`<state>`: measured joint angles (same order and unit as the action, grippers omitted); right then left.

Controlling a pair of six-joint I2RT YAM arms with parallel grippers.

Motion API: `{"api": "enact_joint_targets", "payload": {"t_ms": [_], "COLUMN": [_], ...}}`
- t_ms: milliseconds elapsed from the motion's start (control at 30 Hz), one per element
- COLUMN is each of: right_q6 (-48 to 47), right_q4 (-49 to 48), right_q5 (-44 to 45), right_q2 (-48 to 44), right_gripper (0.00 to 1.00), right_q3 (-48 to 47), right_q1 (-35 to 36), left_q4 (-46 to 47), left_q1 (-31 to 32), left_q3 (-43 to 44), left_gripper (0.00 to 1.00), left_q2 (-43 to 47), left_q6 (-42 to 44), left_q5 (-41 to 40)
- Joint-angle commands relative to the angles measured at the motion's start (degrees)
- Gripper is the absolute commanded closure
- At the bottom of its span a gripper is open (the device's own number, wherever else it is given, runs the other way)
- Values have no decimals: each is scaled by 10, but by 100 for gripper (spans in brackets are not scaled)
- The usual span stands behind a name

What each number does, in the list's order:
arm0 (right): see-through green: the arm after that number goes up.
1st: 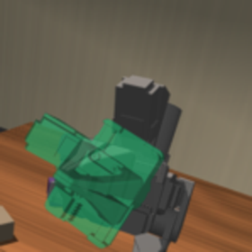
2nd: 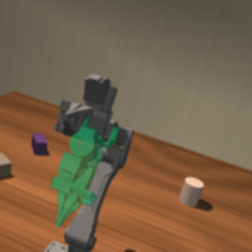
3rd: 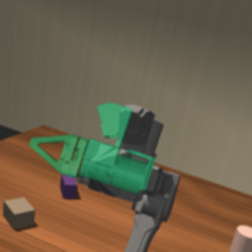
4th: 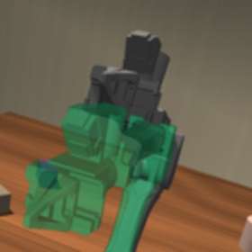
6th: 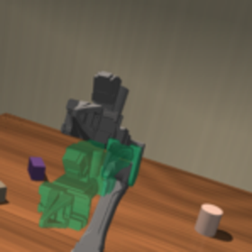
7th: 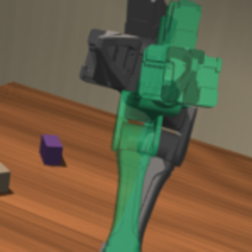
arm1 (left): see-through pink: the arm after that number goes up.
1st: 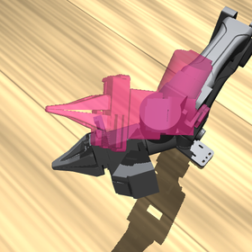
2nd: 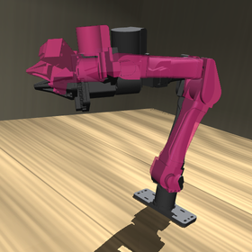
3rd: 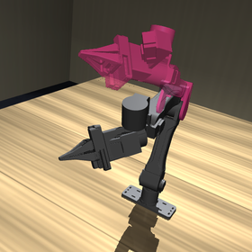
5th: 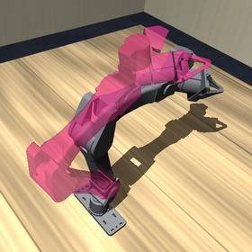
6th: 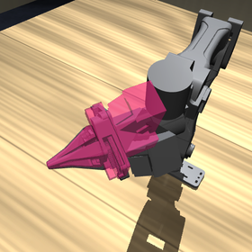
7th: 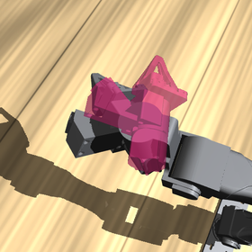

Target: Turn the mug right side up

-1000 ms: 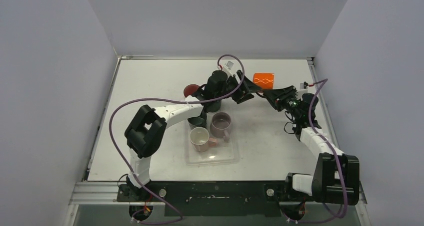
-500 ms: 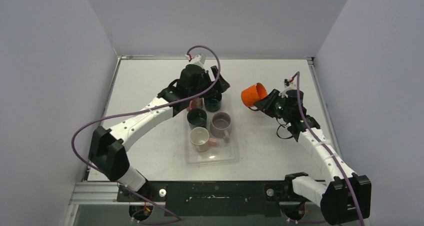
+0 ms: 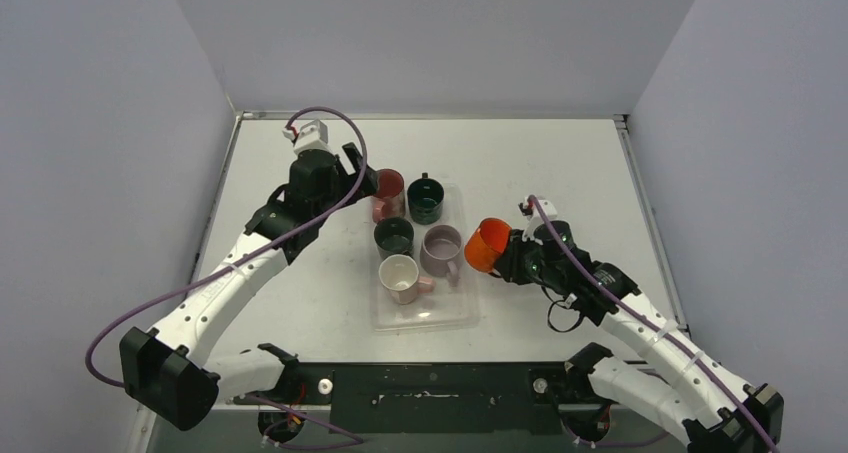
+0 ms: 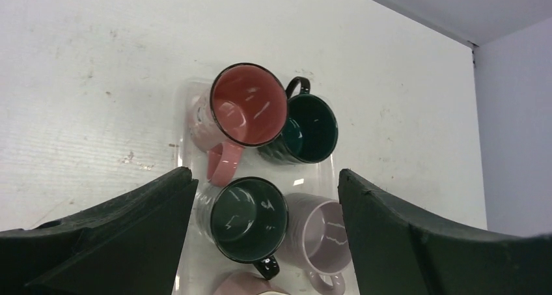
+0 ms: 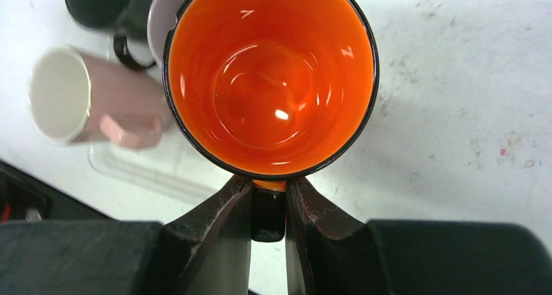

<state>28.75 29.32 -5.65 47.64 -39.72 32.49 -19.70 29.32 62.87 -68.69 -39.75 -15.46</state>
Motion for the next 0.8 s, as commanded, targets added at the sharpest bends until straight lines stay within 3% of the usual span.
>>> {"api": "enact_joint_targets", "payload": {"t_ms": [0, 167, 467, 767], "right_q6": [-48, -35, 3, 30], "right_q4": [10, 27, 27, -37], "right_q5": [21, 40, 172, 261], "right_q2": [-14, -3, 72, 112], "right_gripper": [95, 95, 95, 95], "right_q3": [-26, -38, -33, 4], "right_q1": [62, 158, 341, 360], "left_q4": [-11, -23, -31, -32], "left_q1": [-18, -43, -81, -103], "left_q3": [-10, -19, -38, -57], "left_gripper": [21, 21, 20, 20], "left_q2": [30, 42, 65, 77], "left_q6": [12, 9, 6, 0], "left_q5": [-18, -14, -3, 15]}}
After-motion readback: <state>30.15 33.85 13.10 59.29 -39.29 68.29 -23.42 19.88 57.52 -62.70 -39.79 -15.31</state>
